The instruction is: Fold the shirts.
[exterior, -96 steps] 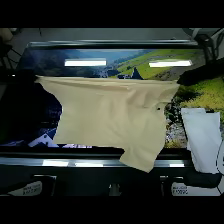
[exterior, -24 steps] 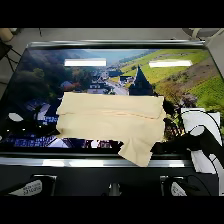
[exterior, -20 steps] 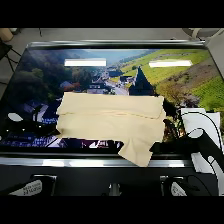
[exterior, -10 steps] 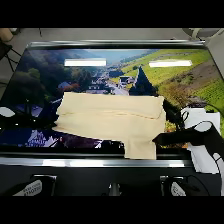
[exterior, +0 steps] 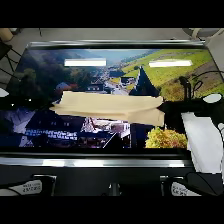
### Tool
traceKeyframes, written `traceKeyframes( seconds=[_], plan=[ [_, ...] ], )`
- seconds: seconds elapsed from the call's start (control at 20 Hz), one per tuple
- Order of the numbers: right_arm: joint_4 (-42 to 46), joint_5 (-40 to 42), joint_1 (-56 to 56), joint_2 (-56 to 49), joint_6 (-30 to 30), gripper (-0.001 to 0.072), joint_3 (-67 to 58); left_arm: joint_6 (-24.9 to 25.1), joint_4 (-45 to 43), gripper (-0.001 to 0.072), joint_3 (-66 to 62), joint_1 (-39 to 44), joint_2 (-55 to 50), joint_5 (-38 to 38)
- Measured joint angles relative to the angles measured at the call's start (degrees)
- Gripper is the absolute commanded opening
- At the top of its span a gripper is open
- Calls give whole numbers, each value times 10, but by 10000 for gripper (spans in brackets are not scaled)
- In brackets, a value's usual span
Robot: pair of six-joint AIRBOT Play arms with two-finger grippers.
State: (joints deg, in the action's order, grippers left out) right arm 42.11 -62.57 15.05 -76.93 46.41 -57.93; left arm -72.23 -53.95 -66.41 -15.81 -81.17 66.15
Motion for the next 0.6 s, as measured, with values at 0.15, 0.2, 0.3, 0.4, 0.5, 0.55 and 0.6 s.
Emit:
traceKeyframes(
  seconds=[0.15,0.2,0.3,0.4,0.5,0.55,0.6],
  plan=[
    [-41,44,0,-59,-6,15,-51,-3,43,24,-72,0,-73,-2],
    [-48,59,-1,-76,-7,15,-63,-4,52,24,-91,1,-94,-2],
    [-57,88,-8,-104,-14,16,-77,-6,67,24,-120,5,-134,-2],
    [-62,110,-20,-131,-20,17,-84,-6,74,24,-136,7,-167,-3],
    [-62,122,-30,-152,-24,17,-88,-6,78,25,-144,10,-195,-4],
    [-58,127,-33,-161,-24,17,-89,-7,80,25,-146,11,-206,-5],
    [-54,130,-35,-166,-25,18,-90,-7,81,25,-148,12,-215,-8]
  ],
)
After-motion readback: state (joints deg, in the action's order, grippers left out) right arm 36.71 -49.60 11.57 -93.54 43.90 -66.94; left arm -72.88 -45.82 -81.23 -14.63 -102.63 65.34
